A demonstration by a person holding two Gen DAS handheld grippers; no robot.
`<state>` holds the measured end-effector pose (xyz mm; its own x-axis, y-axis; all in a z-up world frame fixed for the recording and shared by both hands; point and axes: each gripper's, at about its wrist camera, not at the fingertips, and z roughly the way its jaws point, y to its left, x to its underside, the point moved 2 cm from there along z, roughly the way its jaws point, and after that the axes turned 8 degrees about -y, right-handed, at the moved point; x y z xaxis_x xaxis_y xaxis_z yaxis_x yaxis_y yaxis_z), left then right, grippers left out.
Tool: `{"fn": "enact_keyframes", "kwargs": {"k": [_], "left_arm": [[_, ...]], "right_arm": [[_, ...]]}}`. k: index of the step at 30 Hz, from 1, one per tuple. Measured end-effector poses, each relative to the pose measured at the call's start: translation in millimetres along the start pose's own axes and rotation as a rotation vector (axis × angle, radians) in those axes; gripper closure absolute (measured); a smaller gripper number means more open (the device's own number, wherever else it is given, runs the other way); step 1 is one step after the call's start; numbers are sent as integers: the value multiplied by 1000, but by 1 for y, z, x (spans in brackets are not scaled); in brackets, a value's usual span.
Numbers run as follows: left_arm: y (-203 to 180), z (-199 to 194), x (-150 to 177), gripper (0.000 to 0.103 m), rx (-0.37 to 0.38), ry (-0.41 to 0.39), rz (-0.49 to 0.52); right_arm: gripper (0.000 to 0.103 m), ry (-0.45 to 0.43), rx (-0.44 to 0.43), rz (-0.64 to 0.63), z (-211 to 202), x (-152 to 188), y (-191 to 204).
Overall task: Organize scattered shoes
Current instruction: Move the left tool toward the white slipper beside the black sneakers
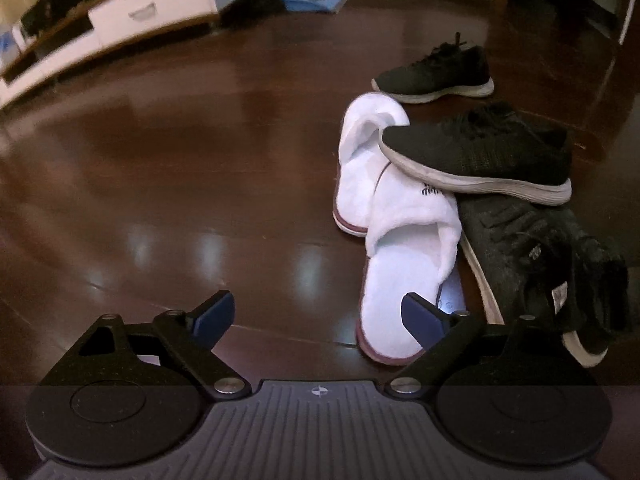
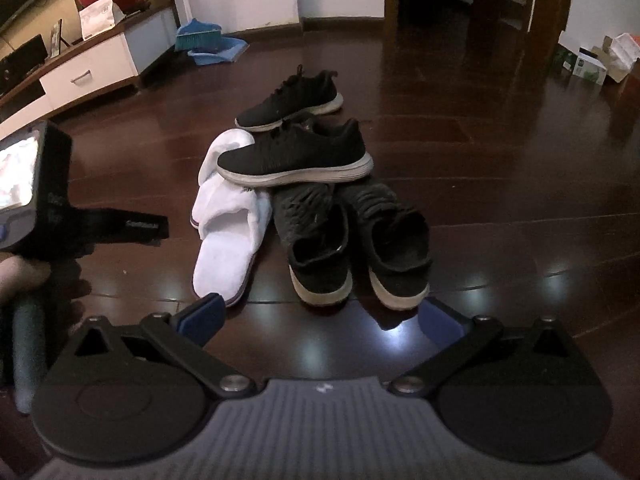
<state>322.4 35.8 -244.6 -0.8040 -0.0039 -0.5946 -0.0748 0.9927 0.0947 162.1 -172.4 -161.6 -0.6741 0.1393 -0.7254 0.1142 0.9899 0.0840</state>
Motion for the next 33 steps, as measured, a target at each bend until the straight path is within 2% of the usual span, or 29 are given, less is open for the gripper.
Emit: {"fn": "enact_keyframes", "kwargs": {"k": [5, 12, 21, 24, 29, 33], "left_arm": [[3, 31, 2, 23, 15, 19, -14], [-2, 60, -3, 24, 27, -7, -52], [-16, 86, 3, 26, 1, -9, 15], [-15, 95, 0, 27, -1, -4, 10], [-15, 107, -6, 39, 1, 9, 4], [-13, 116, -11, 41, -8, 24, -15]], "right_arm": [[0, 15, -9, -13, 13, 7, -2], [0, 28, -16, -19, 44, 10, -6], [0, 16, -23, 46, 105, 4, 5], [0, 43, -21, 39, 125, 4, 10], [0, 87, -37, 47, 147, 13, 4], [0, 74, -34, 46, 153, 15, 3]]}}
